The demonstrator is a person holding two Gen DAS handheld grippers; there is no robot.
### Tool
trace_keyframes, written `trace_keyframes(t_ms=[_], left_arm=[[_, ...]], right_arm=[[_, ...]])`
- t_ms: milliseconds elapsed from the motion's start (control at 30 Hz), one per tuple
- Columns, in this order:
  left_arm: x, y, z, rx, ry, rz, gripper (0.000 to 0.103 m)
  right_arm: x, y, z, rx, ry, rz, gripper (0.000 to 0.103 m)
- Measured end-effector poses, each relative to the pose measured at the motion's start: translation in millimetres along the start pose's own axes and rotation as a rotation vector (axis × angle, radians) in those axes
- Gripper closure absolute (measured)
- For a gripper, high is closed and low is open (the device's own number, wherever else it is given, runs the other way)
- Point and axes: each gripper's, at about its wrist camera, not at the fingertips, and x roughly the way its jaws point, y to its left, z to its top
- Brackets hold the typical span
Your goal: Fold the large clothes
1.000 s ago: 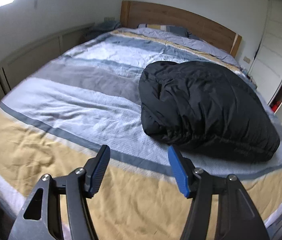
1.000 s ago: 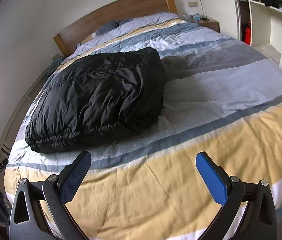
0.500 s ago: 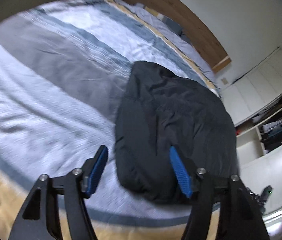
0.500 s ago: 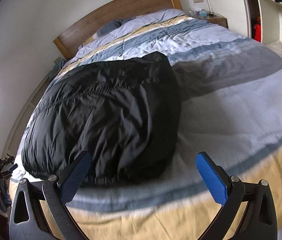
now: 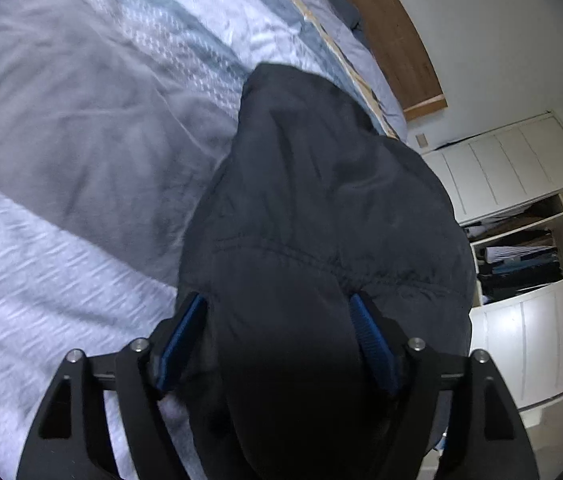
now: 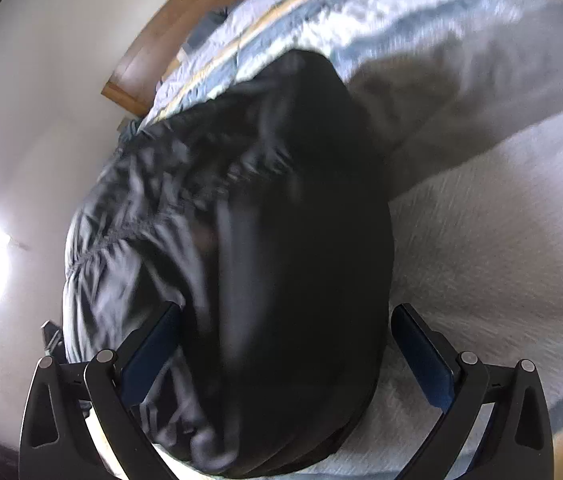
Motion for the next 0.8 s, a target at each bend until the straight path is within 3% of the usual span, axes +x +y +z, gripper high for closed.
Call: trace_keyframes(t_ms=[267, 433, 600, 800], left_arm=[[32.6, 21.9, 16.1, -0.130, 0.105, -0.216, 0.024], [55.6, 14.3, 16.1, -0.112, 0.161, -0.300, 0.014], [67.6, 1.2, 13.2, -0.052, 0.157, -0.263, 0.006], [71.3, -22.7, 6.9, -0.010, 0.077, -0.118, 0.009]], right_arm=[[45.5, -25.1, 15.0, 0.097, 0.095, 0.233, 0.000], [70.7, -13.9, 24.2, 0.067, 0.150, 0.353, 0.000], [85.3, -14.6, 24.5, 0.063, 0.153, 0.379, 0.000], [91.7, -5.2, 21.3, 0.067, 0.124, 0.314, 0.000]])
